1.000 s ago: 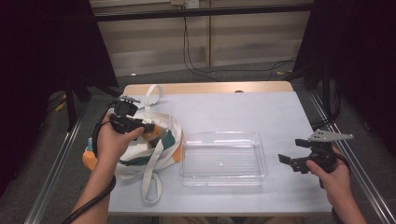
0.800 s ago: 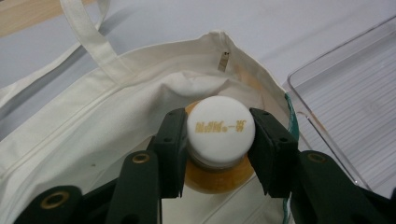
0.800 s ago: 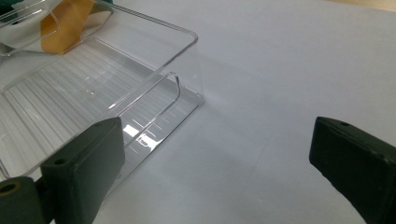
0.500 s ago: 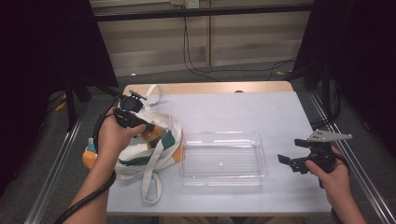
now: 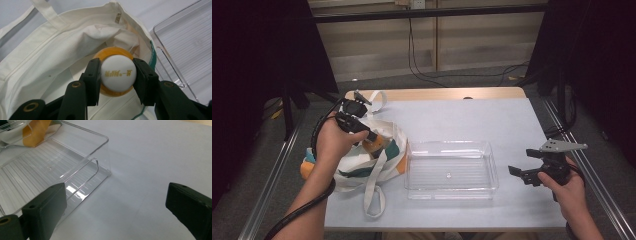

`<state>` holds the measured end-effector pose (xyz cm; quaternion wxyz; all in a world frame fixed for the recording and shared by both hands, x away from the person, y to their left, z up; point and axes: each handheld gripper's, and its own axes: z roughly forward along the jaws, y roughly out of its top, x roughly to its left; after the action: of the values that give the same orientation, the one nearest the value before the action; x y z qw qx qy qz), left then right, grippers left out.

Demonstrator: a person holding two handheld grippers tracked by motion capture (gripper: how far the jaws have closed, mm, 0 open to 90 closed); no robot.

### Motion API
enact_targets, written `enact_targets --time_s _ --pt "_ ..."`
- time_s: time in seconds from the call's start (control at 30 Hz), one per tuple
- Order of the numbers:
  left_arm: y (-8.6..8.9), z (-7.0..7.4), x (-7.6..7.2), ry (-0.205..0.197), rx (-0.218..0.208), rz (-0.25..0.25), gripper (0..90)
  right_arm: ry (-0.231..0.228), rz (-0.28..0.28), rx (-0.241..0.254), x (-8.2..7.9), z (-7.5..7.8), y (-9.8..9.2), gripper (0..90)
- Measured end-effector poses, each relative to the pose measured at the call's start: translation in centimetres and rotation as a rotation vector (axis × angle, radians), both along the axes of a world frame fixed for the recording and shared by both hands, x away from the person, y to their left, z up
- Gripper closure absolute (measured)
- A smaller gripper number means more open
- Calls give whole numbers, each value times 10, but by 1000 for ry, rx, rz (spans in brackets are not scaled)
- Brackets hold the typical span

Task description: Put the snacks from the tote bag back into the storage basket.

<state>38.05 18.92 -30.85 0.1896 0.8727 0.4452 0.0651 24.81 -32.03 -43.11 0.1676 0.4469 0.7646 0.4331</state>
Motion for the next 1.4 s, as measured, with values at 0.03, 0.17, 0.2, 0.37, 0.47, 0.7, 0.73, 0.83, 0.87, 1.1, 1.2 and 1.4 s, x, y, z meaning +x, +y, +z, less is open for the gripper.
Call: enact_targets --time_s 0.03,0.17,0.2,0.37,0.47,0.7,0.73,0.83,0.87,1.1,1.2,1.4 --pt "0 0 0 0 0 0 595 1 -1 0 0 0 0 31" --pt "0 6 1 2 8 -8 595 0 0 1 0 0 0 31" --pt "0 8 0 5 2 -9 595 2 -2 2 0 0 0 31" --pt "0 17 0 12 12 -13 595 0 3 2 0 0 0 31" --pt "1 22 1 12 17 -19 595 -2 5 0 0 0 0 31" --pt "1 33 2 22 23 -9 595 5 4 5 1 -1 1 31" --pt "1 36 2 29 28 -10 595 5 5 4 1 -1 1 31" --pt "1 40 3 27 33 -17 595 1 7 2 1 -1 1 31" --pt "1 44 2 20 32 -12 595 -1 7 2 1 -1 1 31" --pt "4 59 3 31 36 -15 595 -1 12 4 1 -1 2 31" --pt "7 68 4 37 52 -21 595 -1 16 1 1 -1 2 31" --pt "11 79 4 45 49 -27 595 2 14 0 2 -1 3 31"
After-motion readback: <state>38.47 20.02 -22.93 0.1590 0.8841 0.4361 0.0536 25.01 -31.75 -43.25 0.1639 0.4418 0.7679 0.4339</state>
